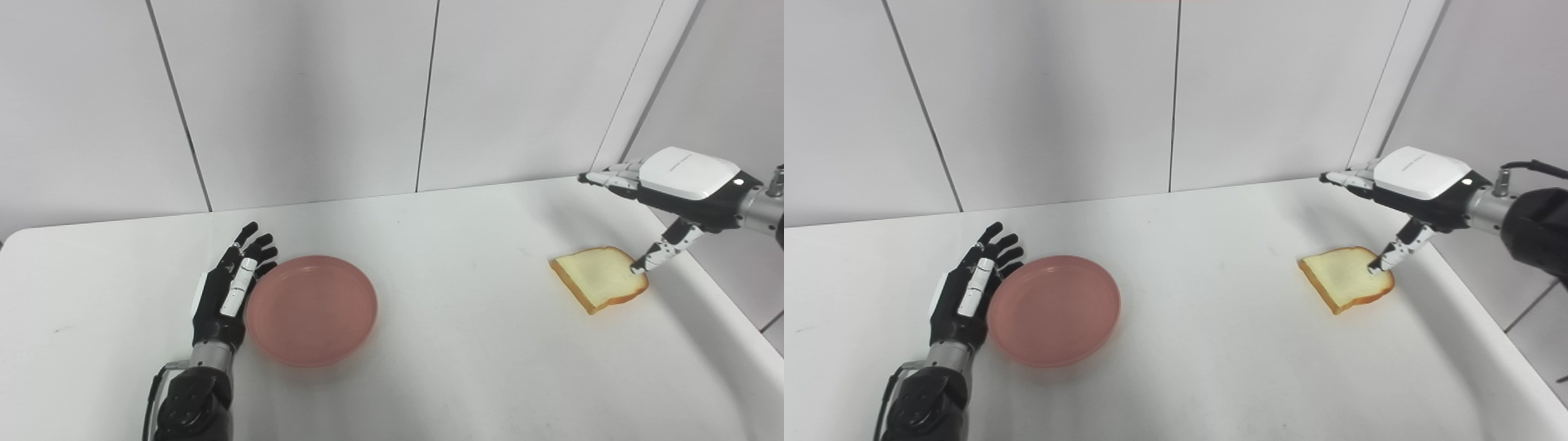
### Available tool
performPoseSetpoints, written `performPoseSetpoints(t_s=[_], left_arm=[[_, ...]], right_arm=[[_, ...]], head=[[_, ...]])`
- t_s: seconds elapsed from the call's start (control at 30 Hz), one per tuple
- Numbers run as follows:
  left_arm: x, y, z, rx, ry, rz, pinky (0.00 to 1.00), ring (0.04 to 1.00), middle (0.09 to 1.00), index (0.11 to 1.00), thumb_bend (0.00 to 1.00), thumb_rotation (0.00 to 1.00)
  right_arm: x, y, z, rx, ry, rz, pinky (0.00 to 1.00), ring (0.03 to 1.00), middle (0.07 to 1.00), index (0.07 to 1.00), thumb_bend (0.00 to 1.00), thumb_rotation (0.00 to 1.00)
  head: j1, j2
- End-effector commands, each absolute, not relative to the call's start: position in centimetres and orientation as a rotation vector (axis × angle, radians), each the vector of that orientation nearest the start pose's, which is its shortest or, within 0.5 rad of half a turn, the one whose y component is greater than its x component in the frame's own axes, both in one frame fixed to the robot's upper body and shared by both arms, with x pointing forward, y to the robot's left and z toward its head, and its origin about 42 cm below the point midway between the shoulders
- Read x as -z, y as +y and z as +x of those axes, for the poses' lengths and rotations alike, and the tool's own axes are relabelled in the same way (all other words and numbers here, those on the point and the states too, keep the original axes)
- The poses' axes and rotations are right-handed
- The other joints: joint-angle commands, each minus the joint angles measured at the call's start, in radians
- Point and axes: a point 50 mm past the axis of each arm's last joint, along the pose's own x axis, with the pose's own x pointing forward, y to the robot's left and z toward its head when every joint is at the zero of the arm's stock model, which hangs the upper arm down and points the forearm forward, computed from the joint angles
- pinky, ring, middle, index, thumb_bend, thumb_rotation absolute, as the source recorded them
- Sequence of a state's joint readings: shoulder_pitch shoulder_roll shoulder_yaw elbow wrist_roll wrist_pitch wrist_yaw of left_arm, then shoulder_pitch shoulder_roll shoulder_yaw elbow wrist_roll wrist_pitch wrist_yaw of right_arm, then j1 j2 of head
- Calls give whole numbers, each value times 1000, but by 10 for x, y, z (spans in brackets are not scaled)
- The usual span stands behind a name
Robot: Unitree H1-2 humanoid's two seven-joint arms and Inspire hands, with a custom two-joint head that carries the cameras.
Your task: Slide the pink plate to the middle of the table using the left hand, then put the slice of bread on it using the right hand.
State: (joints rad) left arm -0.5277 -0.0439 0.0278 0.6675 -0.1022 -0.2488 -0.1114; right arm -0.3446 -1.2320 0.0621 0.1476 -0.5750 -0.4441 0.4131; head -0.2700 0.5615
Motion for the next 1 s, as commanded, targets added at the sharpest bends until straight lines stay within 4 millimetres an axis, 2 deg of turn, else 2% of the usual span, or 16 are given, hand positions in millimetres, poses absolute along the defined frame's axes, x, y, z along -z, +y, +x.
performPoseSetpoints(t_s=[0.0,0.27,0.37,0.47,0.63,0.97], left_arm=[[-78,142,419,206,51,-146,778,796,826,858,818,693],[-78,143,418,215,50,-152,794,798,831,858,839,688],[-79,144,418,211,46,-144,776,794,825,859,813,697],[-77,144,418,215,43,-135,785,795,825,861,809,703],[-77,144,417,218,47,-137,781,788,823,854,808,690],[-79,146,415,214,43,-133,803,799,812,857,792,697]], right_arm=[[-396,-515,337,-453,-84,-1965,922,930,947,994,1000,483],[-373,-523,340,-509,34,-1936,922,935,939,953,1000,453],[-367,-528,343,-513,62,-1949,937,944,954,970,1000,520],[-365,-527,346,-508,64,-1934,955,957,963,975,1000,552],[-365,-527,355,-485,42,-1908,964,954,968,991,1000,540],[-354,-512,367,-456,169,-1921,1000,1000,1000,1000,1000,547]], head=[[4,0],[9,6],[12,6],[13,4],[15,5],[25,11]])
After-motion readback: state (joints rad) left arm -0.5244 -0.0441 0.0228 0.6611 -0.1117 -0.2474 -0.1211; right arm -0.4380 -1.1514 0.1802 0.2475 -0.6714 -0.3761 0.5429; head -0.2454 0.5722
